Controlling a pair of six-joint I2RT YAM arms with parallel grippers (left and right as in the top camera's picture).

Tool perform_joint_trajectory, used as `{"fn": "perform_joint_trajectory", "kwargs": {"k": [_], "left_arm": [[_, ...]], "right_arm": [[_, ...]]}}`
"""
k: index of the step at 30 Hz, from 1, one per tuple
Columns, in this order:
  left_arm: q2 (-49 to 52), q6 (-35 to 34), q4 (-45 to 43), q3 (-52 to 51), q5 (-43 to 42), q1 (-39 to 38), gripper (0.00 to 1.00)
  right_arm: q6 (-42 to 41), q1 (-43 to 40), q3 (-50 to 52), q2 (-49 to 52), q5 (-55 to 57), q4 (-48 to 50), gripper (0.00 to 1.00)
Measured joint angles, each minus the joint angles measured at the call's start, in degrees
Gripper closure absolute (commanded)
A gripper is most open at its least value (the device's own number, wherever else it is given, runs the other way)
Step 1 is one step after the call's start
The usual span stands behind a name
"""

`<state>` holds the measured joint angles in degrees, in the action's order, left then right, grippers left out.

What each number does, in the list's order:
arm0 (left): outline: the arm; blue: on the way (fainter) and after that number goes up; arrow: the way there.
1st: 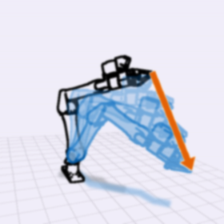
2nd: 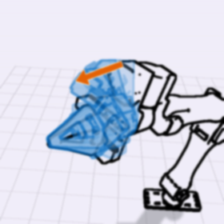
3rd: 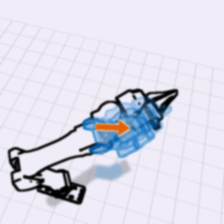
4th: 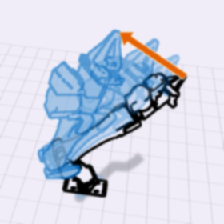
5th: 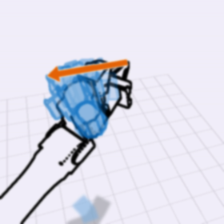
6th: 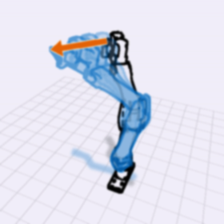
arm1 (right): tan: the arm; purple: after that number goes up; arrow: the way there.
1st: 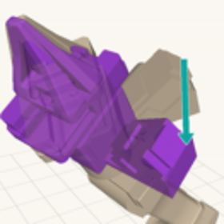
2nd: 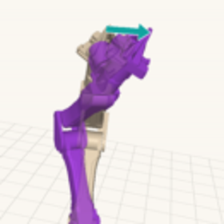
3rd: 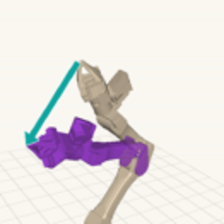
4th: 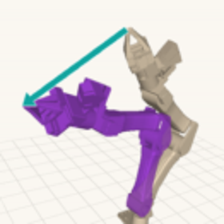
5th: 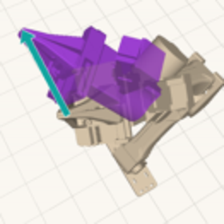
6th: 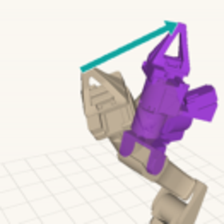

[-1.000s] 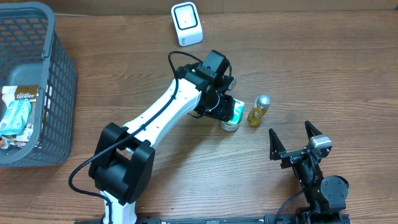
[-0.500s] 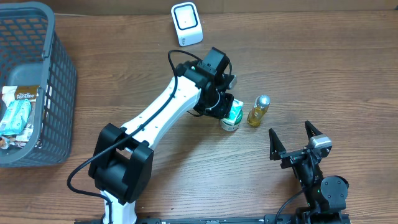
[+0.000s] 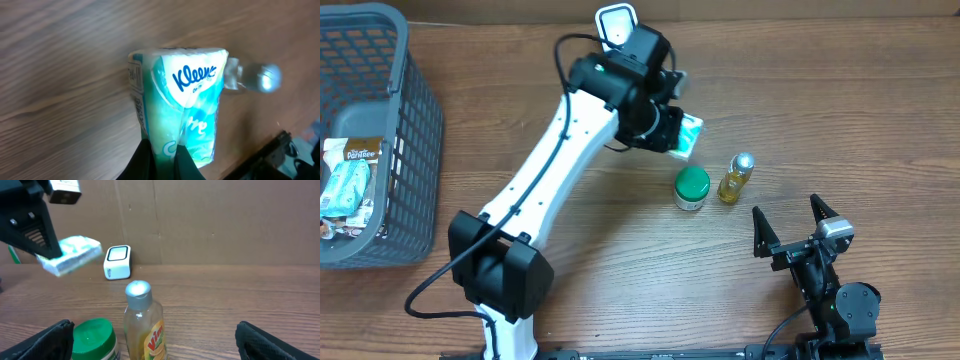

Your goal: Scan the item barcode

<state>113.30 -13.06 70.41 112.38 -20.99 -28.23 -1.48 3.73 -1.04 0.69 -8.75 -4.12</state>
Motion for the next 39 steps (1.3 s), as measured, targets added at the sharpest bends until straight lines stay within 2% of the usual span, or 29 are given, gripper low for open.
{"fn": "perform_joint_trajectory", "kwargs": {"k": [5, 10, 17, 21, 28, 35, 39], "left_arm": [[0.0, -0.3, 6.2, 0.9, 6.6, 4.0, 0.96], [0.0, -4.4, 12.4, 0.9, 21.3, 3.0, 0.96], [0.0, -15.6, 11.5, -6.8, 39.5, -5.1, 0.96], [0.2, -20.7, 5.6, -15.5, 46.2, -9.6, 0.96], [0.2, -23.5, -5.5, -26.4, 51.1, -14.0, 0.96], [0.2, -22.7, -8.8, -31.3, 52.6, -14.6, 0.96], [0.2, -19.9, -11.5, -33.7, 53.0, -14.6, 0.96]], "right_arm": [[0.0, 0.0, 0.0, 0.0, 0.0, 0.0, 0.0], [0.0, 0.0, 0.0, 0.0, 0.0, 0.0, 0.0], [0.0, 0.0, 0.0, 0.0, 0.0, 0.0, 0.0], [0.0, 0.0, 0.0, 0.0, 0.0, 0.0, 0.0], [0.0, 0.0, 0.0, 0.0, 0.0, 0.0, 0.0], [0.0, 0.0, 0.0, 0.0, 0.0, 0.0, 0.0], [0.0, 0.0, 0.0, 0.0, 0.0, 0.0, 0.0]]}}
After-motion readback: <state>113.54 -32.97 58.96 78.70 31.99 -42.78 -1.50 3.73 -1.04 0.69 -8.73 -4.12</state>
